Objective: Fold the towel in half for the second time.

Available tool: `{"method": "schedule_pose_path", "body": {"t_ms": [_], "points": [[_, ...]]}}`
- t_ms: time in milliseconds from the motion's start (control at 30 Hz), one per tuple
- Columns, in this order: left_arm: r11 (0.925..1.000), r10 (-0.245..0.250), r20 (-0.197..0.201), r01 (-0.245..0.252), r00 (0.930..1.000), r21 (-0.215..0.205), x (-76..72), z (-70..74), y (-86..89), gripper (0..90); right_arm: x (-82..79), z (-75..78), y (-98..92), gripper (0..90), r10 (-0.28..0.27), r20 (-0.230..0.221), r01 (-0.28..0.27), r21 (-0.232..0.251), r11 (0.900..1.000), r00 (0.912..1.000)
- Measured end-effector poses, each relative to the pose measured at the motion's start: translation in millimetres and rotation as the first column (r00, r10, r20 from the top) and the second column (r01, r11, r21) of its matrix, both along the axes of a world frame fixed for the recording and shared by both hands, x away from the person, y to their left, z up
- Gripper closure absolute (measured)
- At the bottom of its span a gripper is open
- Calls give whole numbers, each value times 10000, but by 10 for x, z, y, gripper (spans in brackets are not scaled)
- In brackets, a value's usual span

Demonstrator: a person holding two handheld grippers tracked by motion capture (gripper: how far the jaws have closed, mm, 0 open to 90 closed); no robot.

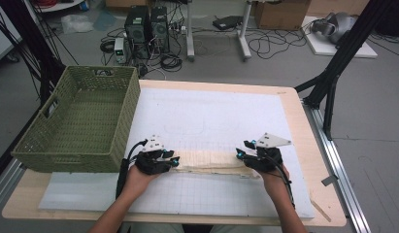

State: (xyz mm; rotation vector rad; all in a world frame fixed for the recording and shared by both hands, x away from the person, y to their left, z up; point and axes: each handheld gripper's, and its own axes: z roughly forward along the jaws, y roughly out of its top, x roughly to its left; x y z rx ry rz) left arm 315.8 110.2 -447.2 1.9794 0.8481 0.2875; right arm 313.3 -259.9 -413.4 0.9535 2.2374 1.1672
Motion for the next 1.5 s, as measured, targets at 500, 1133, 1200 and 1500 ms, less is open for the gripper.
{"method": "schedule_pose_path", "body": {"t_ms": [500,1133,1200,1500], "points": [[9959,272,632,-216,9976,-878,-22,96,-3,524,-162,-336,197,547,884,-873,-933,-532,9942,9923],[9953,-528,61,522,9986,815,-37,-15,-72,733,-271,-277,-187,558,37,-919,-77,-430,9990,9958],[9957,-462,81,454,9989,813,-38,-16,-66,724,-285,-272,-212,558,-14,-926,-33,-509,9987,9957],[9927,-599,208,574,9980,1064,-46,-18,-58,743,-323,-344,-247,557,-71,-973,18,-551,9985,9952]]}}
